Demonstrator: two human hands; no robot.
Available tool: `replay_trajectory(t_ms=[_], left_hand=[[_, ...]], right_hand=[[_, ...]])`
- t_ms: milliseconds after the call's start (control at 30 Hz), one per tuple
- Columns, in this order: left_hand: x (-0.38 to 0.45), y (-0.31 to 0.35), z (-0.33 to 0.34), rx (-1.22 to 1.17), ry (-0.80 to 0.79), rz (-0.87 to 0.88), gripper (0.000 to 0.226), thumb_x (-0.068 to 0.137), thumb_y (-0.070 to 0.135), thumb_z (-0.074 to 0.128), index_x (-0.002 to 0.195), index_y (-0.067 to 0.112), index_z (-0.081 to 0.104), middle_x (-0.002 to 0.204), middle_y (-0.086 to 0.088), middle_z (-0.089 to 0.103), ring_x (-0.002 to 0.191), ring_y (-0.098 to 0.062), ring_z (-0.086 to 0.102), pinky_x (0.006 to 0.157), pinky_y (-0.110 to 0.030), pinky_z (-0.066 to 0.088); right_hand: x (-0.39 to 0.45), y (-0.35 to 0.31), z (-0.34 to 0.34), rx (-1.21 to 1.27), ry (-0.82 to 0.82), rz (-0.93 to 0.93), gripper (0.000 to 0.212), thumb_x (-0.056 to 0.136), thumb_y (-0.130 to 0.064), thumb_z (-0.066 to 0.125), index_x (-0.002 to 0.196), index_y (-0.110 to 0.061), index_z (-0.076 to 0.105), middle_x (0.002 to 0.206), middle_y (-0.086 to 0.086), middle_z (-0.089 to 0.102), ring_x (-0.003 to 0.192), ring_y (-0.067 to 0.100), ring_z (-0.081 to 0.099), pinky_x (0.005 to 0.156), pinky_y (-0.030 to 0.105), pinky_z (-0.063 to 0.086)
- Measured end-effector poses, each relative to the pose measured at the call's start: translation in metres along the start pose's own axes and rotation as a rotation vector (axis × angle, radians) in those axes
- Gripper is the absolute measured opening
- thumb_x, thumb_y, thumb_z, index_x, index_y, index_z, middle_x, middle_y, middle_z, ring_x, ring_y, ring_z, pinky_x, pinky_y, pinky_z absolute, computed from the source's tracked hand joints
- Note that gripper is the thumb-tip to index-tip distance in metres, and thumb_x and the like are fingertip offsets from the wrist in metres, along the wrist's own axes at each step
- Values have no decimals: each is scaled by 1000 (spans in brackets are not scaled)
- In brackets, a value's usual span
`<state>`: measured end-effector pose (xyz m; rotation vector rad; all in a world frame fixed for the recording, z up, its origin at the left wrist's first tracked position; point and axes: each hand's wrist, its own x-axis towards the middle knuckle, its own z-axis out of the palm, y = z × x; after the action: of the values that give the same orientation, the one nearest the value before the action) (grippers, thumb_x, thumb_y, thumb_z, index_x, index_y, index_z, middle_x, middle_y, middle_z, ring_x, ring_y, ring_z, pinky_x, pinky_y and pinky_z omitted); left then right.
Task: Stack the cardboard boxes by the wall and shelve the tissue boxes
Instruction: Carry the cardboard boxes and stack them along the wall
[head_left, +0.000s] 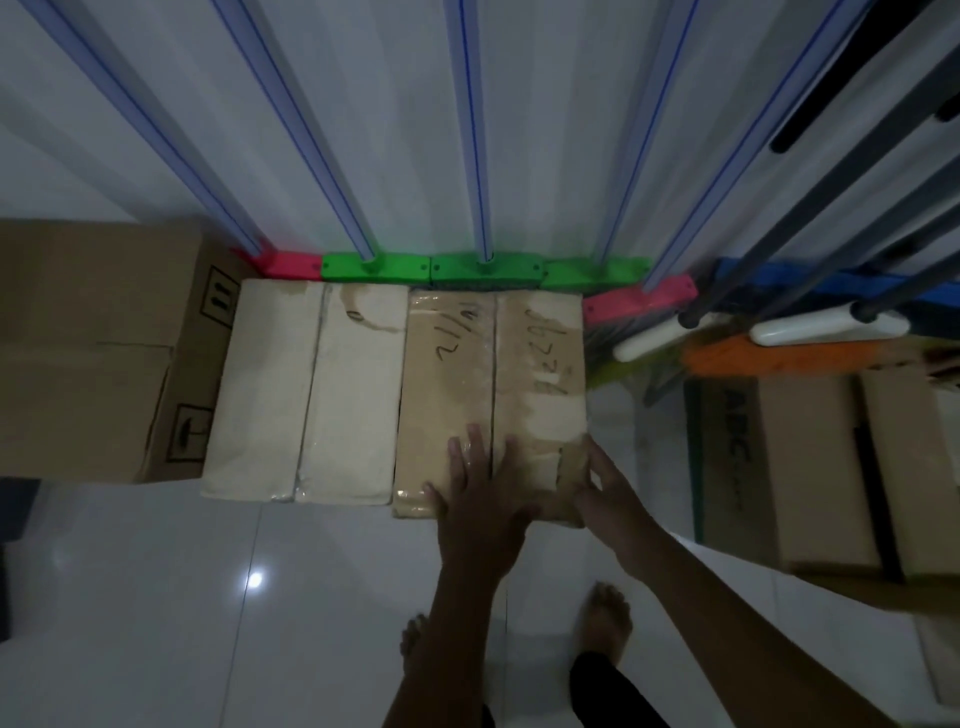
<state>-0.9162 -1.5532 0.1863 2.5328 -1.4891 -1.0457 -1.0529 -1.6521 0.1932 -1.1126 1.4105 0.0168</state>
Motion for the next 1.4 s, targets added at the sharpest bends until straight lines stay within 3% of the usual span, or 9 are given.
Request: replay_trajectory(t_ms=[133,233,400,533,700,833,1000,1100,1400], left_hand=[[-17,-16,-6,-43,120,63,80,101,57,45,162,36,-2,169,-2,-17,154,-30,-18,121,-62,8],[-47,-35,-13,-41,272,45,73,101,46,52,162,38,14,171,0,5,157,-30,3,122,-57,21],[-112,-58,-49,3,201,-178,80,100,38,52,161,44,0,171,4,-4,158,-27,4,123,-50,21],[-175,-86,-81,-22,319,-253,77,90,31,64,159,37,28,164,-1,34,146,-29,38,111,-49,42],[-249,-122,-120,-64,285,-304,77,97,35,54,161,41,12,170,5,15,155,-24,18,121,-46,28],[-306,-166,-147,-218,399,-333,77,97,32,59,161,38,18,170,2,17,155,-24,19,121,-45,29],[-370,-228,-157,-487,622,-563,75,93,26,64,159,34,29,166,-1,28,152,-27,26,118,-45,36],[-401,-258,-156,-438,584,-670,75,94,31,61,160,36,25,167,0,27,153,-28,26,117,-49,37],[-464,-407,-200,-500,648,-1010,78,100,45,50,161,43,1,171,6,0,158,-23,-1,124,-50,12]], right_hand=[[-10,-3,4,-182,35,-49,69,96,-22,58,155,-39,27,159,1,35,138,24,44,104,36,49],[-33,0,10,-477,87,-170,71,92,-20,58,155,-33,28,163,7,26,146,30,32,113,46,39],[-99,-8,25,-706,49,-233,76,92,-28,64,157,-33,25,167,4,14,152,31,16,122,44,24],[-156,-36,58,-853,5,-353,73,94,-36,60,158,-34,24,168,0,10,154,26,9,124,42,15],[-226,-68,108,-911,8,-475,71,96,-40,57,157,-34,23,168,1,9,155,26,6,123,42,11],[-275,-86,173,-983,-82,-536,70,97,-47,53,158,-33,21,168,-2,5,155,23,2,125,41,8],[-318,-110,277,-1050,-199,-697,72,92,-55,47,157,-37,24,167,1,14,154,26,10,123,47,16],[-344,-126,338,-1095,-302,-784,70,96,-47,54,157,-38,21,167,2,13,154,26,9,124,47,14],[-373,-183,534,-1201,-529,-997,70,95,-45,57,156,-40,22,167,-1,13,154,24,9,124,46,16]])
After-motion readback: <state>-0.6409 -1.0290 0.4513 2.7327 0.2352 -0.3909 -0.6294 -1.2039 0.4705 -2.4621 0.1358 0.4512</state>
